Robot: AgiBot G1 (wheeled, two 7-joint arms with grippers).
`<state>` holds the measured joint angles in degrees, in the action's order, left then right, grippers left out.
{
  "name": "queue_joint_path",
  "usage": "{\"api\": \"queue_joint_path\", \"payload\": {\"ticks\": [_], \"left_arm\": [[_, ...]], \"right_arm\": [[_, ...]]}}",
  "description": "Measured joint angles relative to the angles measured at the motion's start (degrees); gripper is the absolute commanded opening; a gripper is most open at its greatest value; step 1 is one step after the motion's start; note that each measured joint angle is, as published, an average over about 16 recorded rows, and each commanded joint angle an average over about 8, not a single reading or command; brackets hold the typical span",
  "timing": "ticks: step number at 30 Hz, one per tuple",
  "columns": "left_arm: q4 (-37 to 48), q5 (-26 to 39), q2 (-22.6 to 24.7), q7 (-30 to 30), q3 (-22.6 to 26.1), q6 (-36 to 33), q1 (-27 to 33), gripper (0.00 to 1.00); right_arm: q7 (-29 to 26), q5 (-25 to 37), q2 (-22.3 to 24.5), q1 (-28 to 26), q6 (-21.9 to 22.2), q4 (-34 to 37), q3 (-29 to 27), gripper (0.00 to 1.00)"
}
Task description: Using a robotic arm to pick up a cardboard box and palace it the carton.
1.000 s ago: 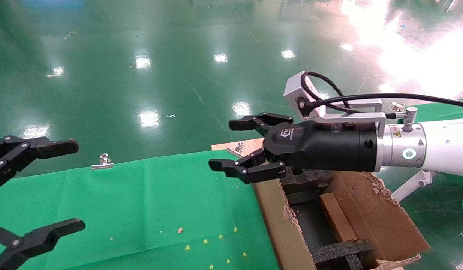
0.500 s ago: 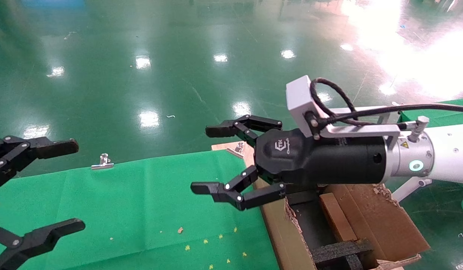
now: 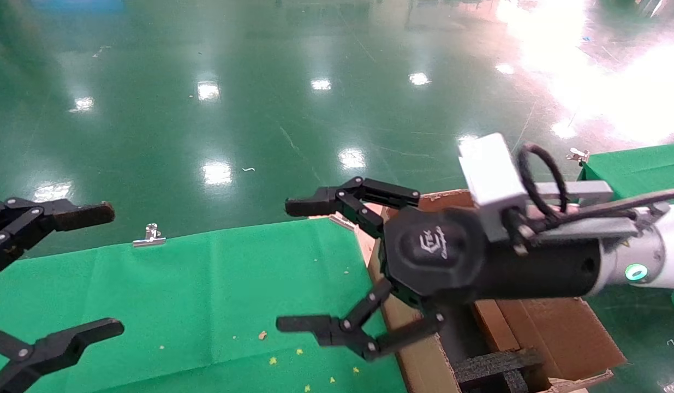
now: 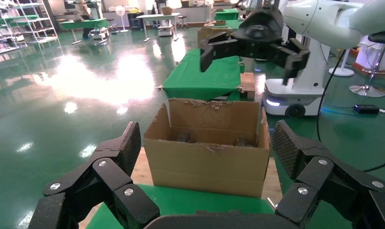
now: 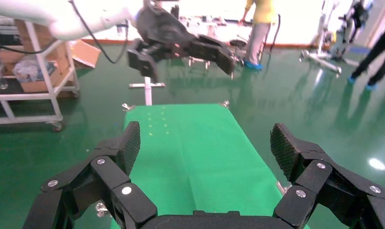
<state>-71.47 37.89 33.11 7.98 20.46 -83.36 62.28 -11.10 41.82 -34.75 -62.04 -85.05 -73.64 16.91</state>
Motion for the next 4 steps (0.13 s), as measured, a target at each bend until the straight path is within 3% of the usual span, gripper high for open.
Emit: {"api": "queue_joint_path", "payload": {"ticks": [4], "left_arm": [[0.0,0.0,0.0,0.0,0.0,0.0,0.0,1.0]], "right_arm": [[0.5,0.03,-0.52,0.98,-1.27,0.12,-1.8,1.0]]}}
